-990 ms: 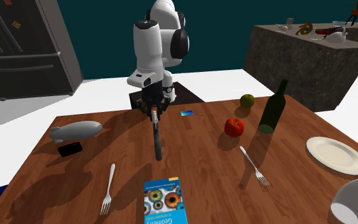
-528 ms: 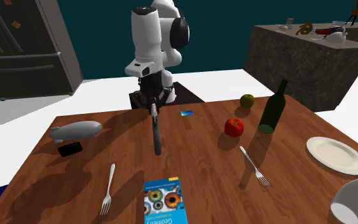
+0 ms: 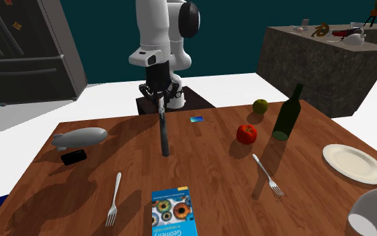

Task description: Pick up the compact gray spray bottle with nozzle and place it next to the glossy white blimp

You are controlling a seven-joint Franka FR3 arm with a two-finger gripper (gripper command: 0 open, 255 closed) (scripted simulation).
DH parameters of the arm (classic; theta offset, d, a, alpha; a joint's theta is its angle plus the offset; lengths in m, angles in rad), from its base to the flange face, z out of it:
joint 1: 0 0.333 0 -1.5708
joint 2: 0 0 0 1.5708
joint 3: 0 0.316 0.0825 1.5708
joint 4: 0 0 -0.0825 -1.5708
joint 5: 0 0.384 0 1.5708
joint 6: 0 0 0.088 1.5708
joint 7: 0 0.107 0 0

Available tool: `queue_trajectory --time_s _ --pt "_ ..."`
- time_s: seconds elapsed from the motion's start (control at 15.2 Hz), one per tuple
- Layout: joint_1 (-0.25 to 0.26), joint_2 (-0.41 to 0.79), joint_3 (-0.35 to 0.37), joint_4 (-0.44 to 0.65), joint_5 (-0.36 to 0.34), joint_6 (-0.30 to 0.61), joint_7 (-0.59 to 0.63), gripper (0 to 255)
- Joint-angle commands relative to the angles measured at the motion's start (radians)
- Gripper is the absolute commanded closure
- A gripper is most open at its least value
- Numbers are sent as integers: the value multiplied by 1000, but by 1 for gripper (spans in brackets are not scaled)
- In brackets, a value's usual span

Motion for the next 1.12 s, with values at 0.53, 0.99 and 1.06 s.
queue_trajectory --time_s 0.53,0.99,1.06 --pt "-30 -15 -12 114 -1 -129 -26 255" --pt "-63 -175 -55 -9 -50 -158 -117 255" --pt "-69 -193 -61 -19 -56 -165 -131 255"
